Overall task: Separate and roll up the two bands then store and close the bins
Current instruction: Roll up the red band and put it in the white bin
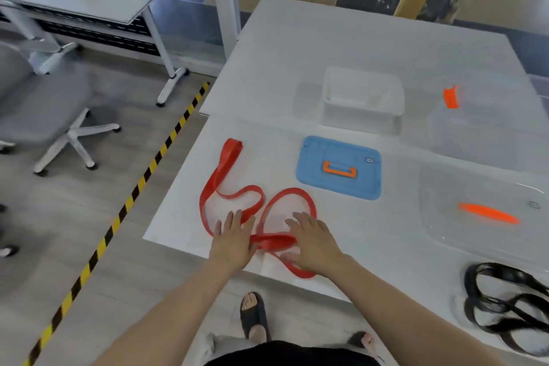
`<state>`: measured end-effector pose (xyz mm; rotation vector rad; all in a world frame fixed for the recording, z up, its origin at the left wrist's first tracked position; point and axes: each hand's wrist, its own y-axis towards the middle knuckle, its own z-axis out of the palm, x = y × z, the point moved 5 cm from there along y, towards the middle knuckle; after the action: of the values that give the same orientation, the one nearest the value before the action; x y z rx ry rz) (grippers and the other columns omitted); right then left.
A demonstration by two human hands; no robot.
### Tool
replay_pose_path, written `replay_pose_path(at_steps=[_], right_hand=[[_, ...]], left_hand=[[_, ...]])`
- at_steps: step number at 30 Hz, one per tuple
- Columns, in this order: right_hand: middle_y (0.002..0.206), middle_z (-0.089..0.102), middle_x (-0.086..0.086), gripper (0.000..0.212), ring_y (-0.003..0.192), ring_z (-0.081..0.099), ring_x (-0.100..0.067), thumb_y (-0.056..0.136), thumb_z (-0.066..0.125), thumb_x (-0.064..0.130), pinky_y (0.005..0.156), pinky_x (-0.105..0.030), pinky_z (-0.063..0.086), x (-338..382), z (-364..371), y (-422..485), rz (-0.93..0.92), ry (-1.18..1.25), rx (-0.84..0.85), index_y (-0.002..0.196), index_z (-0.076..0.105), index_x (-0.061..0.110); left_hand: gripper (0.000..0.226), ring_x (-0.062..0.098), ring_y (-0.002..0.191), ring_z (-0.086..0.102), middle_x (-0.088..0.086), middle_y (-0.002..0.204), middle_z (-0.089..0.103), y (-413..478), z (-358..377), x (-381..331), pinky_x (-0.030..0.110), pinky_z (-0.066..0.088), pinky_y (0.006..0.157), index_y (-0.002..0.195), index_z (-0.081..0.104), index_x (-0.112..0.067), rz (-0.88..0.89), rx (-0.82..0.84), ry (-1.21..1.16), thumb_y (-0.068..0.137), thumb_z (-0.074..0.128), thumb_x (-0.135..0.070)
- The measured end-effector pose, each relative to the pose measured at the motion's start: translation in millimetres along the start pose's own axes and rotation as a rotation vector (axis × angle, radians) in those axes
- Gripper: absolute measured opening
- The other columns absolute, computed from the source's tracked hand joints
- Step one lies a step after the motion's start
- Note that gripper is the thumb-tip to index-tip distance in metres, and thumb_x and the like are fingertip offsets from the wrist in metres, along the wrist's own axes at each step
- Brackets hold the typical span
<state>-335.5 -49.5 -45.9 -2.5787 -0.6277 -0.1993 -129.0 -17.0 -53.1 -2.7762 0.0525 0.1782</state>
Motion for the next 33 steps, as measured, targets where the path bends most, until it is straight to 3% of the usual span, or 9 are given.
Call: replay_pose_path(at_steps=[5,8,12,16,19,22,24,29,33], right_hand=[[0.177,-0.01,-0.007,0.117,0.163,-0.01,-0.032,0.082,0.071,0.07,0.128,-0.056,-0.003,34.8,11.6,33.7,-0.021,-0.091,0.044,0.167,0.005,0.024],[0.176,-0.015,-0.003,0.123,0.163,-0.013,-0.03,0.079,0.078,0.063,0.129,-0.058,-0.003,48.8,15.3,52.3,-0.08,-0.118,0.089,0.167,0.001,0.024],[0.177,0.003,-0.008,0.105,0.163,0.002,-0.032,0.086,0.08,0.037,0.128,-0.06,0.002,55.2,29.7,64.5,-0.097,-0.18,0.113,0.166,0.012,0.026],[0.163,0.041,-0.009,0.076,0.154,0.032,-0.035,0.09,0.071,0.031,0.127,-0.061,0.009,47.4,33.4,66.3,-0.086,-0.19,0.031,0.157,0.035,0.024],[0.157,0.047,-0.012,0.075,0.149,0.038,-0.036,0.092,0.069,0.038,0.126,-0.061,0.013,44.5,32.4,66.5,-0.066,-0.192,0.01,0.158,0.036,0.023],[0.169,0.03,-0.015,0.062,0.16,0.019,-0.038,0.095,0.068,0.042,0.128,-0.061,0.009,45.2,30.6,69.9,-0.051,-0.162,0.0,0.15,0.047,0.022],[0.171,0.028,-0.014,0.049,0.161,0.014,-0.039,0.096,0.067,0.044,0.129,-0.061,0.011,43.3,28.3,72.2,-0.068,-0.165,-0.017,0.139,0.059,0.022],[0.139,0.067,0.001,0.033,0.147,0.046,-0.029,0.098,0.06,0.037,0.127,-0.053,0.026,34.0,27.4,72.2,-0.097,-0.126,0.013,0.127,0.069,0.025],[0.101,0.073,-0.002,0.022,0.099,0.068,-0.029,0.083,0.065,0.018,0.087,-0.04,0.052,32.5,15.6,68.1,-0.081,-0.061,-0.042,0.105,0.069,0.019]], left_hand=[[0.073,0.042,0.151,0.03,0.014,0.163,0.034,13.7,9.2,51.5,0.065,0.027,0.118,0.158,0.028,-0.02,-0.006,0.087,-0.024,0.096,0.059,-0.045],[0.067,0.03,0.137,0.051,0.005,0.142,0.059,16.1,15.0,60.8,0.056,0.023,0.122,0.159,0.019,-0.025,-0.004,0.18,-0.137,0.102,0.048,-0.041],[0.052,0.027,0.122,0.06,0.001,0.124,0.066,15.4,19.4,65.3,0.046,0.03,0.12,0.152,0.035,-0.027,0.036,0.138,-0.19,0.102,0.046,-0.034],[0.045,0.029,0.124,0.051,0.009,0.133,0.055,27.6,4.9,81.7,0.04,0.047,0.103,0.137,0.058,-0.022,-0.099,-0.082,-0.307,0.099,0.053,-0.044],[0.063,0.039,0.145,0.033,0.02,0.153,0.041,44.7,-4.8,92.9,0.052,0.034,0.116,0.145,0.05,-0.02,-0.247,-0.192,-0.357,0.093,0.055,-0.054],[0.099,0.045,0.154,0.011,0.02,0.167,0.008,67.9,7.2,105.2,0.06,0.024,0.121,0.159,0.019,-0.022,-0.426,0.009,-0.515,0.083,0.062,-0.069],[0.124,0.045,0.153,0.012,0.016,0.167,0.008,76.9,11.6,103.3,0.06,0.026,0.119,0.16,0.003,-0.025,-0.479,0.139,-0.531,0.07,0.069,-0.077],[0.13,0.034,0.121,0.055,0.014,0.139,0.052,75.8,11.3,75.8,0.049,0.051,0.1,0.159,-0.015,-0.023,-0.365,0.069,-0.601,0.077,0.085,-0.034],[0.09,0.02,0.109,0.063,0.011,0.14,0.058,68.9,12.3,54.2,0.023,0.043,0.083,0.163,-0.006,-0.016,-0.252,0.118,-0.767,0.097,0.053,0.0]])
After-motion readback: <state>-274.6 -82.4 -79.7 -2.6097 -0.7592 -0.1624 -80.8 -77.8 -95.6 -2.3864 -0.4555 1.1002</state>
